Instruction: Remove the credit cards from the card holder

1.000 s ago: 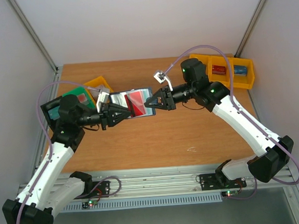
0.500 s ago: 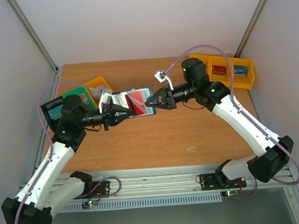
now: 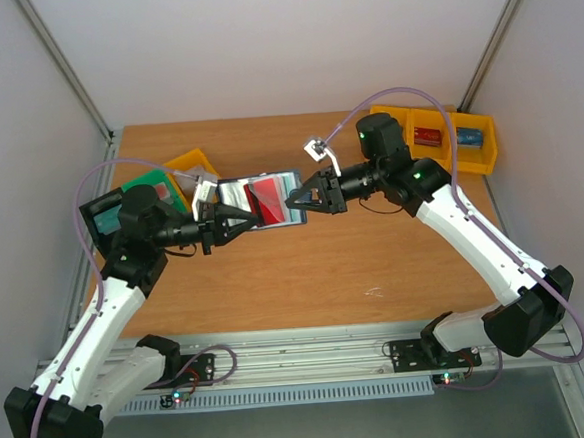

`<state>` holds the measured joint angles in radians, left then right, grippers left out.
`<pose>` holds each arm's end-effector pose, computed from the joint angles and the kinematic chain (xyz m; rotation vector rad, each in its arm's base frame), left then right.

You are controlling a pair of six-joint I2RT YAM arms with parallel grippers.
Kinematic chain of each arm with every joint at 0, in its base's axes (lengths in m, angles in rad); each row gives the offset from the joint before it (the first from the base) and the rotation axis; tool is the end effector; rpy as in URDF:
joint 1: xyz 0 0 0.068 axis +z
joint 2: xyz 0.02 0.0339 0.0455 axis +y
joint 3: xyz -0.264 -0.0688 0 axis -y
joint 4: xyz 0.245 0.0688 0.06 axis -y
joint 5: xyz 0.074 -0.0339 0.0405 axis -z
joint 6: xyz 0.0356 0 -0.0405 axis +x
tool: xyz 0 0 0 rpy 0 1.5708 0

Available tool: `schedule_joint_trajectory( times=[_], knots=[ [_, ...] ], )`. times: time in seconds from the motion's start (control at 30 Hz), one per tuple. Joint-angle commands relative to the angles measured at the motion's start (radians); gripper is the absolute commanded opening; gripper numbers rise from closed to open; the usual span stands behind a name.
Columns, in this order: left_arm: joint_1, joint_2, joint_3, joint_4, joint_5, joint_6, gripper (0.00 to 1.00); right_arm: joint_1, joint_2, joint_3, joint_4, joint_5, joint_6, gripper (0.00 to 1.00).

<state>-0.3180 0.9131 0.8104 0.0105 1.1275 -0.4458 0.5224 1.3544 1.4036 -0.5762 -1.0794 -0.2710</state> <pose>0.1774 -0.0923 0.3488 0.8151 1.6494 -1.4767 0.2301 0.1687 0.3977 -1.3444 1.5070 1.2724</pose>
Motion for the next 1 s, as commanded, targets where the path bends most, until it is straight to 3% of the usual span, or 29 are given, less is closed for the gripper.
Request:
schedule_joint_trajectory(
  times=[0.0, 0.53, 0.73, 0.97],
  knots=[
    [0.021, -0.020, -0.001, 0.001, 0.031, -0.002, 0.01, -0.052, -0.049, 0.010, -0.018, -0.009, -0.018, 0.01],
    [0.028, -0.005, 0.068, -0.191, -0.013, 0.130, 0.00, -0.058, -0.060, 0.011, -0.029, -0.009, -0.018, 0.01],
    [0.009, 0.012, 0.056, -0.071, -0.019, 0.029, 0.00, -0.020, -0.049, -0.031, 0.111, -0.029, 0.055, 0.29],
    [-0.012, 0.022, 0.049, -0.026, -0.009, 0.011, 0.00, 0.030, -0.004, -0.038, 0.174, 0.006, 0.086, 0.42]
  ],
)
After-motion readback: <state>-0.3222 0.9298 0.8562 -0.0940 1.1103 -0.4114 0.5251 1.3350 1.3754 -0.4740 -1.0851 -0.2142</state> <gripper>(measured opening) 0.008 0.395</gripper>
